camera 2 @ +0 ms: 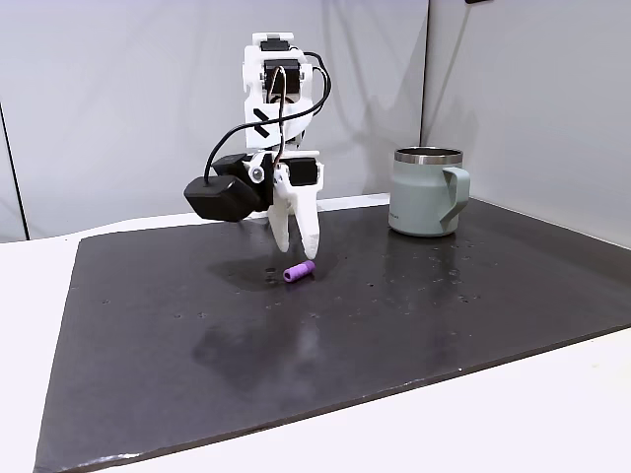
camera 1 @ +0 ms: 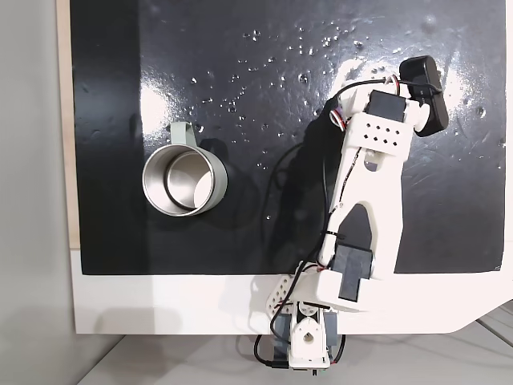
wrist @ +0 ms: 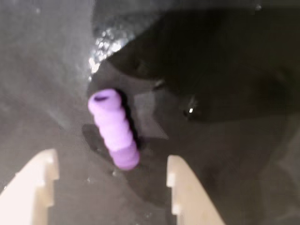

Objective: Grasp a pengrip and put it in the cup.

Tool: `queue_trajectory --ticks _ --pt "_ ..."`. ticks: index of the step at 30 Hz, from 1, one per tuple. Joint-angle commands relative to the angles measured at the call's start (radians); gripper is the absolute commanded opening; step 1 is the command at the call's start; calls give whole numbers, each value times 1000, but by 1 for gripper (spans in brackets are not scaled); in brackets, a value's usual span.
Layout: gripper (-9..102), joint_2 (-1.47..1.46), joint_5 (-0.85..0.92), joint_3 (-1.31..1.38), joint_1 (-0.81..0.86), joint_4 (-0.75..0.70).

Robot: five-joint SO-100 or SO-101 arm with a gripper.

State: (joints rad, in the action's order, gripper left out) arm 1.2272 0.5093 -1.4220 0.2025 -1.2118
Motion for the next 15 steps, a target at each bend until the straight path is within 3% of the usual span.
queue_trajectory --ticks 1,15 --pt "28 -12 12 75 21 26" --pt "18 -143 26 170 8 32"
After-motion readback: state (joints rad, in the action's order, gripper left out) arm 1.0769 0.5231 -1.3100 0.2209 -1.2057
